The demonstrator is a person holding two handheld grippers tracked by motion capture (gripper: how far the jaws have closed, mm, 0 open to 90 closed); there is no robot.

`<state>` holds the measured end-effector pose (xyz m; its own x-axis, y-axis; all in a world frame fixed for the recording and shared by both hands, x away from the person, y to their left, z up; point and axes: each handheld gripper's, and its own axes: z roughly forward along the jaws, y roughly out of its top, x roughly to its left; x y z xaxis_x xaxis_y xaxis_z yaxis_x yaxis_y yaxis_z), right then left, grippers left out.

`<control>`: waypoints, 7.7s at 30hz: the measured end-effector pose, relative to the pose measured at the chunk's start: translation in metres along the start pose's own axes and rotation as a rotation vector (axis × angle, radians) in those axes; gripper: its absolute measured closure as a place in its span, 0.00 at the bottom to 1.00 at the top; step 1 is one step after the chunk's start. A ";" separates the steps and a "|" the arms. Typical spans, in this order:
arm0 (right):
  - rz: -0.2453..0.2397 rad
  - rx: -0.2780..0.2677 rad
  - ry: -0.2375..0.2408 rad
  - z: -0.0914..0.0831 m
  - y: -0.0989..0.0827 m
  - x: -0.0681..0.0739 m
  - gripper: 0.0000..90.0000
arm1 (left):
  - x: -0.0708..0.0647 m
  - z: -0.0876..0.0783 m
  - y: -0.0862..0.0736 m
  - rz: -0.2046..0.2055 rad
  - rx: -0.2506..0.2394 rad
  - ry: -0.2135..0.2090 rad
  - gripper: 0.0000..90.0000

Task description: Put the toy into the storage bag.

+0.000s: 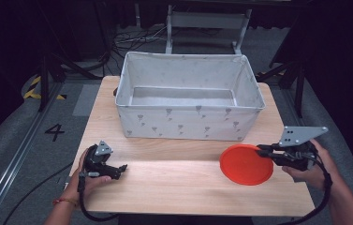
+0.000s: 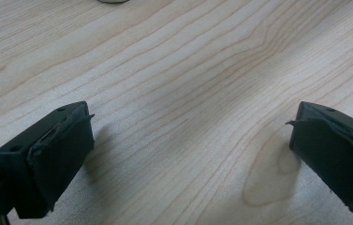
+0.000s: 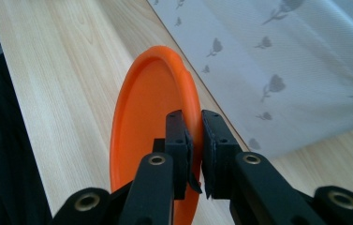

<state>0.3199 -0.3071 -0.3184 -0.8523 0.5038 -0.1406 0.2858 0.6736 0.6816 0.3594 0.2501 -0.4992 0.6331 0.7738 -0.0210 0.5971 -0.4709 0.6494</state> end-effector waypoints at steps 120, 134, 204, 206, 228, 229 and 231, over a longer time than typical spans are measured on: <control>-0.096 0.008 -0.118 0.054 0.139 -0.159 0.91 | -0.001 0.000 -0.001 -0.005 -0.002 0.007 0.01; -0.210 0.108 -0.005 0.077 0.121 -0.139 0.91 | -0.001 0.000 -0.001 -0.005 -0.002 0.006 0.01; 0.144 -0.214 -0.251 0.033 0.082 -0.099 0.22 | 0.000 0.000 0.000 0.004 -0.002 -0.004 0.00; 0.152 -0.221 -0.271 0.028 0.076 -0.093 0.22 | 0.000 0.000 0.000 0.004 -0.002 -0.006 0.00; 0.164 -0.162 -0.409 0.013 -0.006 -0.049 0.21 | -0.002 -0.001 -0.001 -0.018 0.003 0.006 0.00; 0.169 -0.163 -0.407 0.015 -0.012 -0.048 0.21 | -0.002 -0.001 -0.001 -0.018 0.002 0.005 0.00; 0.161 -0.139 -0.410 0.019 -0.020 -0.046 0.21 | -0.002 -0.001 -0.002 -0.018 0.003 0.006 0.00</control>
<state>0.3615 -0.3335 -0.3390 -0.5501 0.7873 -0.2785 0.3149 0.5045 0.8039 0.3566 0.2500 -0.4992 0.6194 0.7846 -0.0280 0.6095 -0.4581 0.6470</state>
